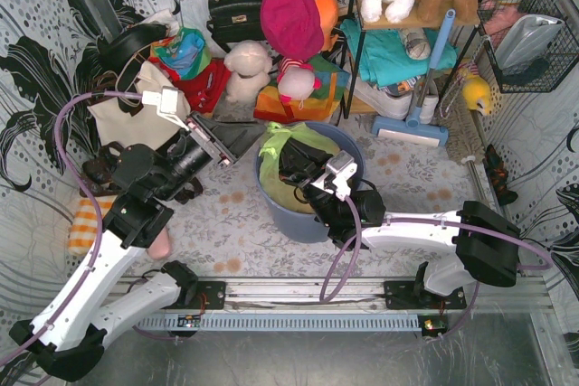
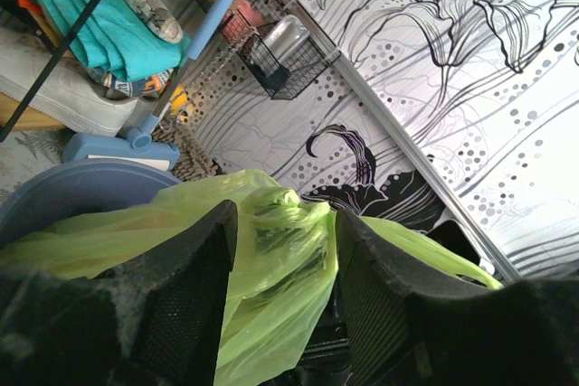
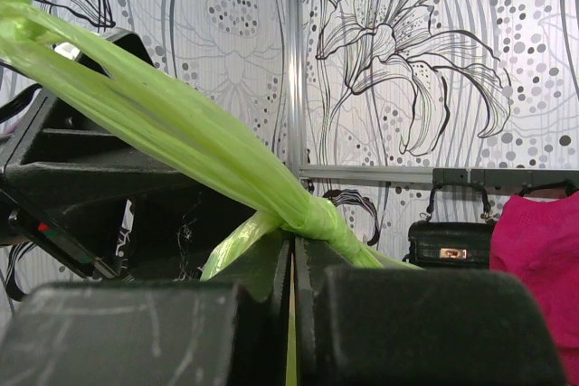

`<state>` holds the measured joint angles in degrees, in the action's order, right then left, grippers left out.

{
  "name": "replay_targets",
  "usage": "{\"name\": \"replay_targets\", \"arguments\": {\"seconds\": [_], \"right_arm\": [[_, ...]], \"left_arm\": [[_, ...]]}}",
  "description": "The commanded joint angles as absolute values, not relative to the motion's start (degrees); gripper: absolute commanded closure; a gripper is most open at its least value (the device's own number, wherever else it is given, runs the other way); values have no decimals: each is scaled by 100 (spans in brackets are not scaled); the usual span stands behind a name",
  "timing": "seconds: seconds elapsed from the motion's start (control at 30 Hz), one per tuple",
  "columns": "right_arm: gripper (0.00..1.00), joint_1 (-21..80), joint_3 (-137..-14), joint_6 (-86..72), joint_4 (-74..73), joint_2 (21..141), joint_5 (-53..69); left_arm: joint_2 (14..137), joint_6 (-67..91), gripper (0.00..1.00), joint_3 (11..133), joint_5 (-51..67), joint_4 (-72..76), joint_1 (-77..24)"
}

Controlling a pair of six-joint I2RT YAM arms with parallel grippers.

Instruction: Tie the trash bag

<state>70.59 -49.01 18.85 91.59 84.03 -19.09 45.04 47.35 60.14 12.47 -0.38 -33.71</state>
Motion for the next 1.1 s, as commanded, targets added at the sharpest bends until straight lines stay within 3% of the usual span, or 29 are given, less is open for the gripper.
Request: {"name": "replay_targets", "arguments": {"seconds": [0.0, 0.23, 0.33, 0.77, 0.93, 1.07], "right_arm": [[100, 7061, -4948, 1715, 9725, 8288, -1816], [100, 7053, -5035, 1800, 9712, 8329, -1845], [100, 7053, -5105, 1913, 9712, 8377, -1933], [100, 7056, -5405, 2241, 9710, 8578, -2153], [100, 7054, -5380, 2168, 9712, 8561, -2112], [100, 7052, -5353, 2123, 9712, 8545, -2092]], "left_arm": [[4499, 4849, 44, 6078, 1033, 179, -3392], [4664, 5205, 43, 5874, 2145, 777, -3393], [4649, 5345, 52, 5724, 2579, 929, -3393], [4530, 5719, 55, 5239, 3492, 1385, -3388], [4515, 5314, 54, 5527, 3204, 837, -3392], [4587, 4654, 48, 6165, 2717, -81, -3390]]}}
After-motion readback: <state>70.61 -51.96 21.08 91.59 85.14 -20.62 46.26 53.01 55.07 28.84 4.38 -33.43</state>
